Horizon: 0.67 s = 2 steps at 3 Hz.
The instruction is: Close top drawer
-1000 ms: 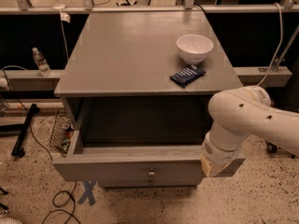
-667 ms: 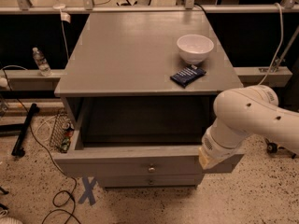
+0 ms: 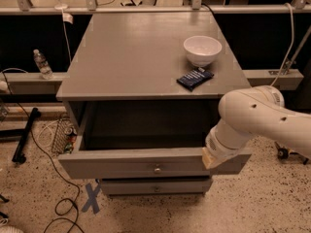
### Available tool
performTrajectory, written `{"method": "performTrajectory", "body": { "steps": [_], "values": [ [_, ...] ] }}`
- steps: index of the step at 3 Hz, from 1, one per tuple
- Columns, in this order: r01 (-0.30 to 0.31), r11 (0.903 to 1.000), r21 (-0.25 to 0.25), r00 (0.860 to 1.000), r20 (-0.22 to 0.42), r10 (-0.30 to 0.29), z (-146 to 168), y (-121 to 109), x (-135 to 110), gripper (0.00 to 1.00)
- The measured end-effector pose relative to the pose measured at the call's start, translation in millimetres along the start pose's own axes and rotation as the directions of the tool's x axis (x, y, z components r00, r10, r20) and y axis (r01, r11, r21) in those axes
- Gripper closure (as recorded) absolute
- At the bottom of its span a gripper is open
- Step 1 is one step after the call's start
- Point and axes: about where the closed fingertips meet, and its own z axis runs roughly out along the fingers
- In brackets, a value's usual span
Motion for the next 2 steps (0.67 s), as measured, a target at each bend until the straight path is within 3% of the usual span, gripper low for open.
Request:
{"method": "performTrajectory", "body": {
  "steps": [1, 2],
  "values": [
    [0.001, 1.0000, 0.000, 1.000, 0.002, -0.001, 0.1, 0.2, -0.8, 1.00],
    [0.022, 0.9997, -0.011, 0.998, 0.057, -0.021, 7.2, 2.7, -33.4, 1.00]
  ]
}}
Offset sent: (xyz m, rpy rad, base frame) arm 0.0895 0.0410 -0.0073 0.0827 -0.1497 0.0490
